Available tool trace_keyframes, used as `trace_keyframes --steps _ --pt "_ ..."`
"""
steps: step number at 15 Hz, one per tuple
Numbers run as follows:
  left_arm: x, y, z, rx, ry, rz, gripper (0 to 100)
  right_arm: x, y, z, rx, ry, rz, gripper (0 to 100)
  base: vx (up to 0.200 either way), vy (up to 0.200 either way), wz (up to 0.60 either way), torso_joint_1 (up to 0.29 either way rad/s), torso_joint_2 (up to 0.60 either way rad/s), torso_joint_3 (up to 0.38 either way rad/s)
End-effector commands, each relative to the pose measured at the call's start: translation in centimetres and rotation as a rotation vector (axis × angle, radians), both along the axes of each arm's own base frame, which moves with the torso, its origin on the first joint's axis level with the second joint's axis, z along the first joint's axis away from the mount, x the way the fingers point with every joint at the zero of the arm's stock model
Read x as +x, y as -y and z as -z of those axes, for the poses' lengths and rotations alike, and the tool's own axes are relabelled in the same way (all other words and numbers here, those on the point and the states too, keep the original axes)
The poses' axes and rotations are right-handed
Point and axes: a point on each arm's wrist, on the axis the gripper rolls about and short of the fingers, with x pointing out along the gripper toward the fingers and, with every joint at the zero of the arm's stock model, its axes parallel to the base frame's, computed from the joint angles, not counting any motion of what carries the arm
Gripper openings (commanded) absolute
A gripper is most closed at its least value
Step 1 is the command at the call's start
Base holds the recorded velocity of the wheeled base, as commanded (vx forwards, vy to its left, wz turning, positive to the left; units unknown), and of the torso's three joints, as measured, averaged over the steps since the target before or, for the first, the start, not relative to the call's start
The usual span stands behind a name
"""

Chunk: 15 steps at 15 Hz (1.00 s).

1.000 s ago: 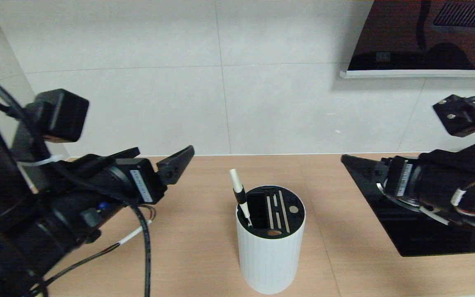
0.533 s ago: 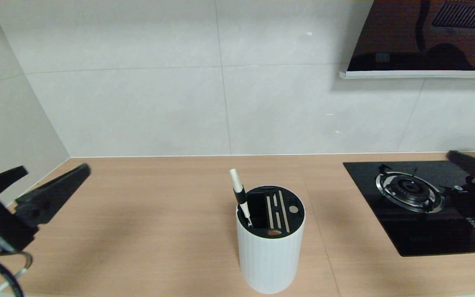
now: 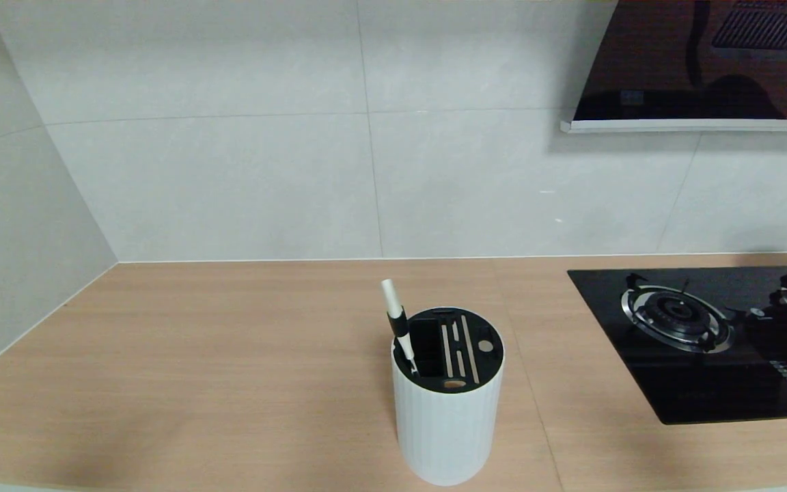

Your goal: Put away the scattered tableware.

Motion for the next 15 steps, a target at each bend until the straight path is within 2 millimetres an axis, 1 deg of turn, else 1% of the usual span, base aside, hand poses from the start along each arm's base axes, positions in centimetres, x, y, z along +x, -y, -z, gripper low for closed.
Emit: trace_keyframes --steps 1,4,5,7,8,9,10,11,12,13,14,15 --pt "-3.5 -0.6 2.0 0.036 0.124 -0.09 100 -5.2 0.7 1.9 -0.089 0.17 0.109 100 0.0 0.0 0.0 0.0 0.0 0.0" --pt "-3.0 -0.1 2.6 0.027 0.154 -0.171 100 -5.3 0.3 1.9 -0.087 0.167 0.193 100 0.0 0.0 0.0 0.0 0.0 0.0" --pt "-2.6 0.2 3.3 0.03 0.152 -0.208 100 -5.7 0.1 2.4 -0.089 0.183 0.226 100 0.0 0.0 0.0 0.0 0.0 0.0" --pt "-2.3 0.4 4.3 0.041 0.149 -0.249 100 -5.9 -0.1 3.8 -0.093 0.186 0.244 100 0.0 0.0 0.0 0.0 0.0 0.0" --pt "-2.2 0.6 5.7 0.06 0.135 -0.243 100 -5.2 -0.1 5.2 -0.088 0.145 0.252 100 0.0 0.0 0.0 0.0 0.0 0.0" --pt "-2.0 0.8 6.8 0.072 0.12 -0.217 100 -4.9 -0.1 5.7 -0.063 0.126 0.238 100 0.0 0.0 0.0 0.0 0.0 0.0" --pt "-1.7 0.9 8.1 0.081 0.092 -0.198 100 -4.2 -0.2 6.8 -0.042 0.088 0.216 100 0.0 0.0 0.0 0.0 0.0 0.0" --pt "-1.1 0.9 9.5 0.079 0.046 -0.19 100 -3.4 -0.2 8.3 -0.048 0.031 0.179 100 0.0 0.0 0.0 0.0 0.0 0.0" --pt "-0.5 0.9 11.0 0.072 -0.001 -0.182 100 -2.5 -0.3 10.4 -0.043 -0.041 0.143 100 0.0 0.0 0.0 0.0 0.0 0.0" --pt "-0.4 0.9 11.6 0.061 -0.048 -0.173 100 -2.0 -0.3 11.8 -0.045 -0.091 0.137 100 0.0 0.0 0.0 0.0 0.0 0.0" --pt "-0.4 1.0 12.1 0.018 -0.09 -0.147 100 -1.7 -0.4 12.7 -0.05 -0.133 0.121 100 0.0 0.0 0.0 0.0 0.0 0.0" --pt "-0.3 1.0 12.3 0.005 -0.105 -0.11 100 -1.7 -0.4 13.0 -0.052 -0.165 0.098 100 0.0 0.0 0.0 0.0 0.0 0.0"
